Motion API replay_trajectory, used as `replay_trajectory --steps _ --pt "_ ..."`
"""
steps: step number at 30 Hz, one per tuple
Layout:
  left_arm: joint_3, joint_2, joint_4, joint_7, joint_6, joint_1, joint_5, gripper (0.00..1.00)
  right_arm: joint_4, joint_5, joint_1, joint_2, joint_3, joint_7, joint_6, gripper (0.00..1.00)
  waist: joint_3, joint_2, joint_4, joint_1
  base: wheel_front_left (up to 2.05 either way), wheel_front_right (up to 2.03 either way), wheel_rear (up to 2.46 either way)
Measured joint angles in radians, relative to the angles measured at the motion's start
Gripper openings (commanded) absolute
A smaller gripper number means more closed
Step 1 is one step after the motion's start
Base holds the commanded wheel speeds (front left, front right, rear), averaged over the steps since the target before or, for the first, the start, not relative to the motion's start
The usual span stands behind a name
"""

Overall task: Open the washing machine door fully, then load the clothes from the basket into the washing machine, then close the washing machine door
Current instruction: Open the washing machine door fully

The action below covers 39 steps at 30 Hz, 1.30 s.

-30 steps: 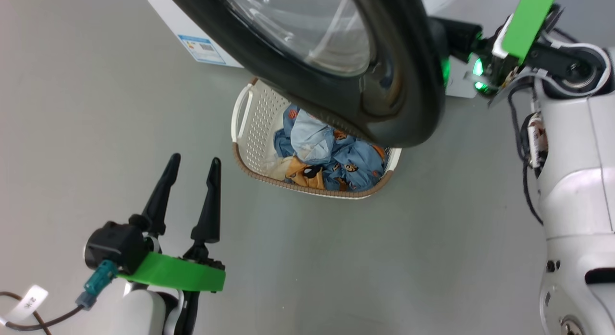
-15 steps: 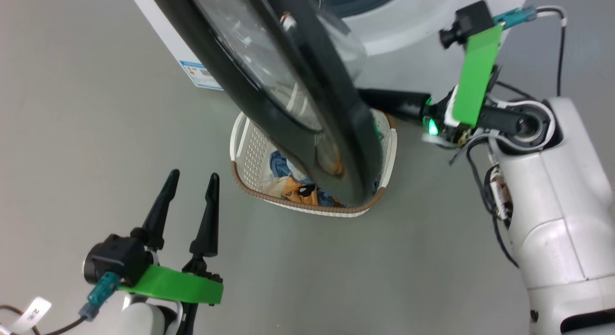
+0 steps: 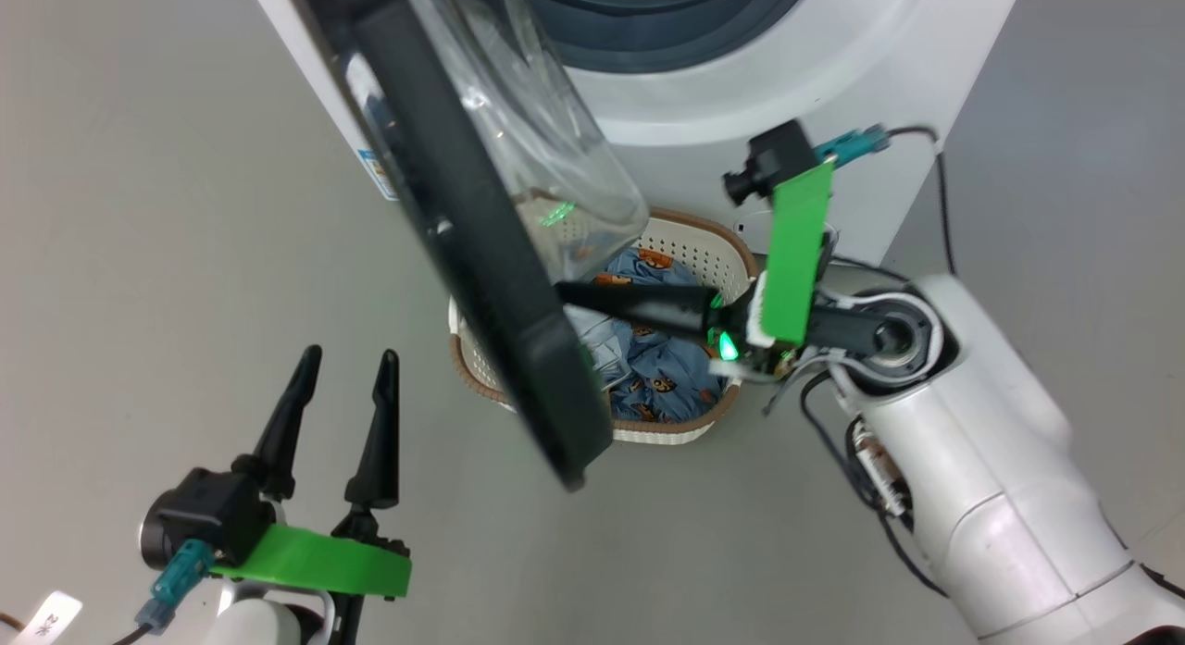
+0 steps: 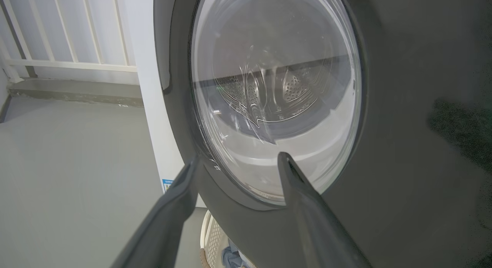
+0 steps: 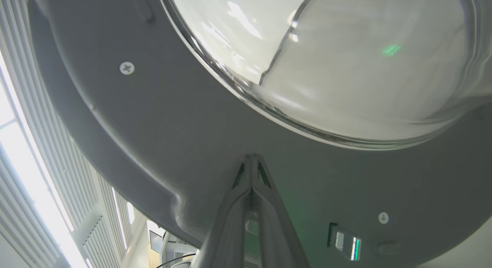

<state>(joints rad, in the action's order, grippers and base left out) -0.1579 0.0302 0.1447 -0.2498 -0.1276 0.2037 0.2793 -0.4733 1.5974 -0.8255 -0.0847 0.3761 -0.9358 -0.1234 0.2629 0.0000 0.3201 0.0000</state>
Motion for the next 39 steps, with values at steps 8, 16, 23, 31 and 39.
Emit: replay_trajectory --steps 8,16,23,31,39 --pt "0.020 0.000 -0.001 0.000 0.000 -0.018 -0.013 1.00 -0.006 0.105 0.006 -0.001 0.161 0.096 0.000 0.00 -0.018 0.0000 0.001 0.0000 0.00 0.00 0.00" --pt "0.039 0.000 -0.002 0.000 0.000 -0.020 -0.013 1.00 -0.009 0.213 0.006 -0.001 0.305 0.204 0.000 0.00 -0.033 0.0000 -0.002 0.0000 0.00 0.00 0.00" --pt "0.068 0.000 -0.002 0.000 0.000 -0.046 -0.022 1.00 -0.001 0.253 0.007 -0.004 0.318 0.266 0.000 0.00 -0.053 0.0000 -0.025 0.0000 0.00 0.00 0.00" --pt "0.105 0.003 -0.005 0.000 0.000 -0.068 -0.048 1.00 0.047 0.289 0.096 -0.061 0.297 0.329 0.000 0.00 -0.082 0.0000 -0.078 -0.0001 0.00 0.00 0.00" --pt "0.149 0.007 -0.008 0.000 0.000 -0.101 -0.051 1.00 0.112 0.324 0.176 -0.106 0.292 0.396 0.000 0.00 -0.119 0.0000 -0.138 0.0000 0.00 0.00 0.00"
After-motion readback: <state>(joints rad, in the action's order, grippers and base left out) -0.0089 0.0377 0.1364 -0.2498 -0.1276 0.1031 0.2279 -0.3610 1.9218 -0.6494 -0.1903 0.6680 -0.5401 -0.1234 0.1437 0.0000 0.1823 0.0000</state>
